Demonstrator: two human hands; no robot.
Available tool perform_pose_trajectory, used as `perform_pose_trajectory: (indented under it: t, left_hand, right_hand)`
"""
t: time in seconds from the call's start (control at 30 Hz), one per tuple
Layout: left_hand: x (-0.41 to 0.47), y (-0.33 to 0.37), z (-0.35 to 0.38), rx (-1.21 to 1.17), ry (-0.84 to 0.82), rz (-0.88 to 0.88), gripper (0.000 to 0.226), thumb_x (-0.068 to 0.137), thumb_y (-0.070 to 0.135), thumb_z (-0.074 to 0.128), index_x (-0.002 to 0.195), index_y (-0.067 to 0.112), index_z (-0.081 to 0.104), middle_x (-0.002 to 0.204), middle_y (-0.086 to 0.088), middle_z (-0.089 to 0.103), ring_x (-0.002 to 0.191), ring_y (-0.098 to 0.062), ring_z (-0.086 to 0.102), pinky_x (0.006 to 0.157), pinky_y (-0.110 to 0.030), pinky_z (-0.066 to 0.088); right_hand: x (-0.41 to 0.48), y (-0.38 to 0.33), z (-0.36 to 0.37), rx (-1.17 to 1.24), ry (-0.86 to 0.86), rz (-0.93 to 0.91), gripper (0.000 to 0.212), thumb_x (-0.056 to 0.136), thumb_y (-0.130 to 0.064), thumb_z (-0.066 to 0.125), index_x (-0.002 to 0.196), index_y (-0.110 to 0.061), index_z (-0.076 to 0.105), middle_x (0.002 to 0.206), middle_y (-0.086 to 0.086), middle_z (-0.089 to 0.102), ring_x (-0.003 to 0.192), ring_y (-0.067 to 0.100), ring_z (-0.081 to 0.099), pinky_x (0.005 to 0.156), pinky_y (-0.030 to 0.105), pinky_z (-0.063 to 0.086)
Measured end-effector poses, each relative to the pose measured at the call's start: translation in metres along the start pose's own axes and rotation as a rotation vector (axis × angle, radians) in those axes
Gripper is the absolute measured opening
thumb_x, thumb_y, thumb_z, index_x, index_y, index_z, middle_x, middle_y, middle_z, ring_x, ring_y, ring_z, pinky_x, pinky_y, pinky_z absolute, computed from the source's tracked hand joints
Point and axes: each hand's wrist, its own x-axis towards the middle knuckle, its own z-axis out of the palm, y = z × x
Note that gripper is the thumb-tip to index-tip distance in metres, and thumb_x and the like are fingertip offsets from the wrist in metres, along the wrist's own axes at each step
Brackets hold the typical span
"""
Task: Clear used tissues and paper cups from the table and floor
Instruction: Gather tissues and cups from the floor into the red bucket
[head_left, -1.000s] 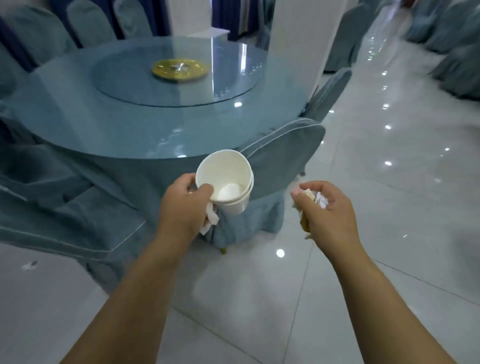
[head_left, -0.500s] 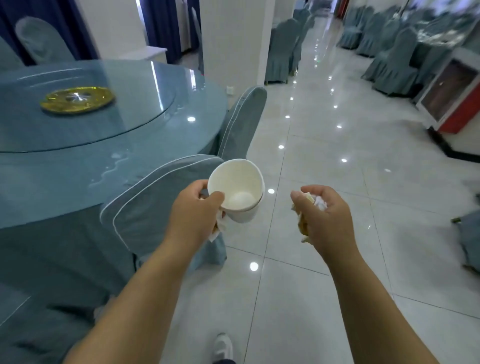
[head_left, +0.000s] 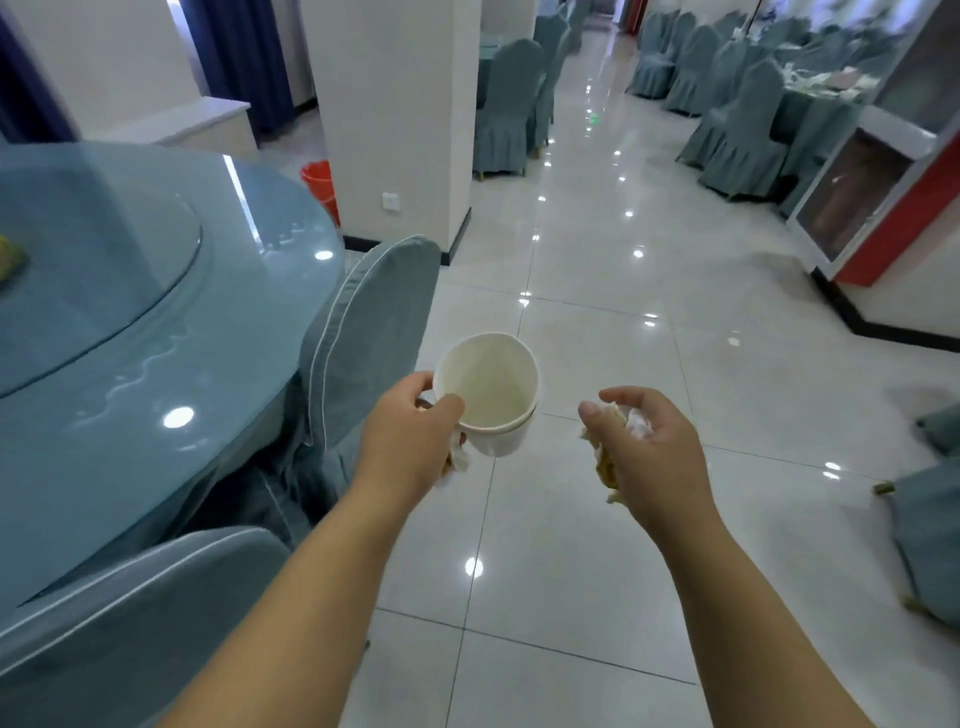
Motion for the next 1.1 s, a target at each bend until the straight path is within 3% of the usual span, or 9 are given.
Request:
perform_pose_trajectory:
  t: [0.1, 0.17, 0.4, 0.5, 0.6, 0.8, 1.1]
  left_hand:
    - [0.054, 0.015, 0.047, -0.017, 0.004, -0.025, 0.013, 0.087, 0.013, 0.054, 0.094, 0.022, 0.061, 0.074, 0.002, 0.06, 0.046, 0.001, 0.054, 0.038, -0.01, 0.039]
    - [0.089, 0.024, 0.08, -0.03, 0.019, -0.03, 0.014, 0.087, 0.013, 0.054, 0.097, 0.019, 0.061, 0.075, 0.0, 0.06, 0.048, -0.003, 0.055, 0.036, -0.008, 0.037]
    - [0.201, 0.065, 0.187, -0.059, 0.128, -0.101, 0.017, 0.085, 0.015, 0.056, 0.099, 0.018, 0.064, 0.079, -0.01, 0.066, 0.056, -0.016, 0.056, 0.04, -0.015, 0.04]
    - [0.248, 0.083, 0.216, -0.033, 0.163, -0.119, 0.017, 0.086, 0.016, 0.055, 0.101, 0.022, 0.062, 0.08, -0.006, 0.063, 0.056, -0.012, 0.054, 0.046, -0.019, 0.042]
    - [0.299, 0.09, 0.237, -0.023, 0.206, -0.124, 0.017, 0.087, 0.017, 0.055, 0.101, 0.023, 0.061, 0.084, -0.003, 0.063, 0.064, -0.011, 0.055, 0.054, -0.023, 0.042]
    - [0.436, 0.09, 0.263, -0.044, 0.238, -0.155, 0.015, 0.087, 0.021, 0.055, 0.1, 0.027, 0.06, 0.088, 0.001, 0.062, 0.076, -0.012, 0.057, 0.057, -0.025, 0.043]
    - [0.655, 0.112, 0.257, -0.086, 0.263, -0.197, 0.015, 0.088, 0.021, 0.055, 0.101, 0.027, 0.058, 0.091, 0.003, 0.061, 0.079, -0.011, 0.057, 0.056, -0.021, 0.041]
  right_hand:
    - [0.073, 0.013, -0.017, 0.003, 0.008, 0.006, 0.025, 0.082, -0.039, 0.067, 0.104, -0.026, 0.06, 0.089, -0.004, 0.065, 0.07, 0.01, 0.061, 0.045, 0.02, 0.049]
    - [0.125, 0.024, -0.029, 0.0, -0.002, -0.005, 0.025, 0.083, -0.038, 0.067, 0.103, -0.025, 0.06, 0.09, -0.003, 0.064, 0.07, 0.01, 0.061, 0.044, 0.02, 0.05]
    - [0.304, 0.033, -0.067, -0.061, -0.134, -0.061, 0.025, 0.084, -0.038, 0.064, 0.106, -0.026, 0.059, 0.093, -0.003, 0.063, 0.076, 0.012, 0.061, 0.053, 0.023, 0.047]
    - [0.374, 0.028, -0.067, -0.058, -0.205, -0.064, 0.022, 0.085, -0.036, 0.064, 0.104, -0.027, 0.059, 0.09, -0.003, 0.063, 0.071, 0.01, 0.06, 0.05, 0.019, 0.046]
    - [0.436, 0.03, -0.052, -0.042, -0.266, -0.05, 0.021, 0.085, -0.034, 0.065, 0.103, -0.026, 0.059, 0.09, -0.002, 0.062, 0.071, 0.012, 0.06, 0.05, 0.019, 0.047]
    - [0.573, 0.032, 0.005, -0.055, -0.31, -0.051, 0.023, 0.083, -0.036, 0.066, 0.103, -0.026, 0.06, 0.092, -0.009, 0.059, 0.077, 0.015, 0.06, 0.064, 0.035, 0.055]
    - [0.776, -0.017, 0.107, -0.058, -0.34, -0.075, 0.021, 0.084, -0.036, 0.066, 0.101, -0.026, 0.061, 0.09, -0.005, 0.061, 0.075, 0.015, 0.06, 0.059, 0.032, 0.053]
